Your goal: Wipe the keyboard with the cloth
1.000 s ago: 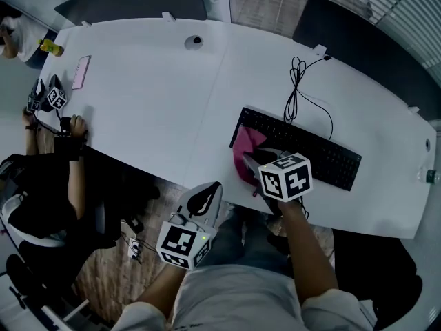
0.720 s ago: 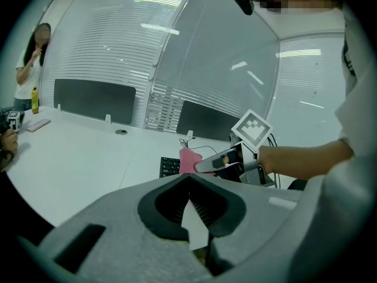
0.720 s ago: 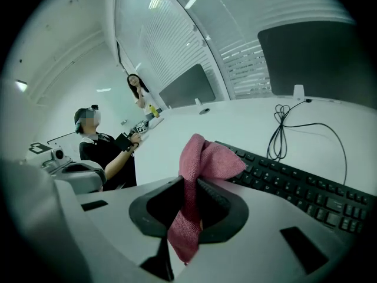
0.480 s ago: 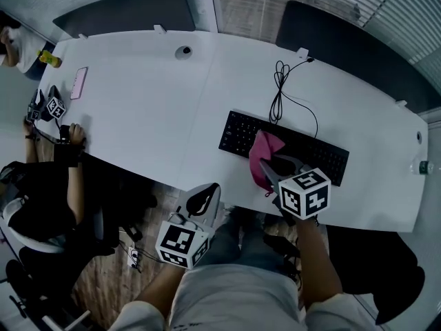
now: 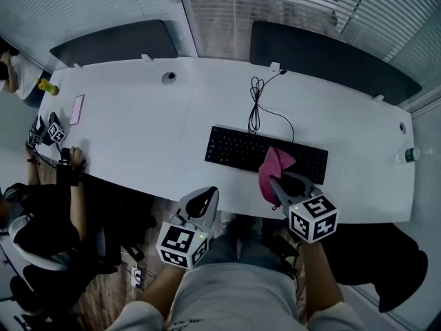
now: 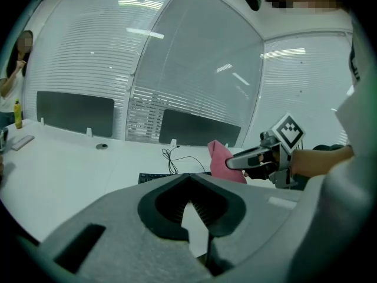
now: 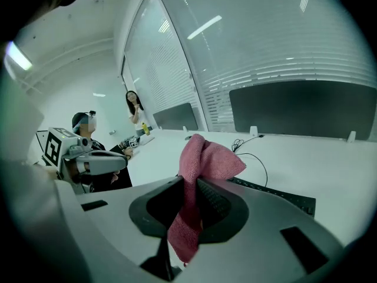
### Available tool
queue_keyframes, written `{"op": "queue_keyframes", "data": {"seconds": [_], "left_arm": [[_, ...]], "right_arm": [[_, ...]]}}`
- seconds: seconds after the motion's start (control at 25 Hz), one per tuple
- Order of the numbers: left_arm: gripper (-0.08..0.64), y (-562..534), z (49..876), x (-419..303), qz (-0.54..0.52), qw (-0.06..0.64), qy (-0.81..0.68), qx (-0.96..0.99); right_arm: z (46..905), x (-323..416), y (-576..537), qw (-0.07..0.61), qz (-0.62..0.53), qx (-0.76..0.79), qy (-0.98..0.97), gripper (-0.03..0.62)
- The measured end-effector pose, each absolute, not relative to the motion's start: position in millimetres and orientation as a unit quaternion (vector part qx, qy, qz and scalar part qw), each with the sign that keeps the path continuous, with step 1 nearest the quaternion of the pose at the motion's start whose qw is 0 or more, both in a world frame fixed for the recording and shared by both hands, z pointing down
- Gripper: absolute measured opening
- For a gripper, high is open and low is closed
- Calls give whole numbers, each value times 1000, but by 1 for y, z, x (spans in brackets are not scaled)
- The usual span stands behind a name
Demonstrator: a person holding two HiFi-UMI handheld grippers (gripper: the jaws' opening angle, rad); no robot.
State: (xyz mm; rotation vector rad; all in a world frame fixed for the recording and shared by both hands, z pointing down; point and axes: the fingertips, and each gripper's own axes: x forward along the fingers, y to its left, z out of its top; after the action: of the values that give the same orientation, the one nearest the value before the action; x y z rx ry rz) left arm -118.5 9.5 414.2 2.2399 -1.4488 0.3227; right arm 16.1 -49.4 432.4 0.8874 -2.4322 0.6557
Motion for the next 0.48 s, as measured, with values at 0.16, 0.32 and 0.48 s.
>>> {"op": "queue_keyframes", "data": {"seconds": [0.16,0.32,0.48], "left_arm": [[11,11,402,-104,123,216,-516,820],[11,12,388,-88,124,203,-507,828],[11,19,381,-73,126,194,-501,834]], "right_arm": [[414,42,-39,225,226,343,-883,63],[398,66,-29,215,214,361,-882,62],[387,83,-17,196,206,379,-881,63]]}}
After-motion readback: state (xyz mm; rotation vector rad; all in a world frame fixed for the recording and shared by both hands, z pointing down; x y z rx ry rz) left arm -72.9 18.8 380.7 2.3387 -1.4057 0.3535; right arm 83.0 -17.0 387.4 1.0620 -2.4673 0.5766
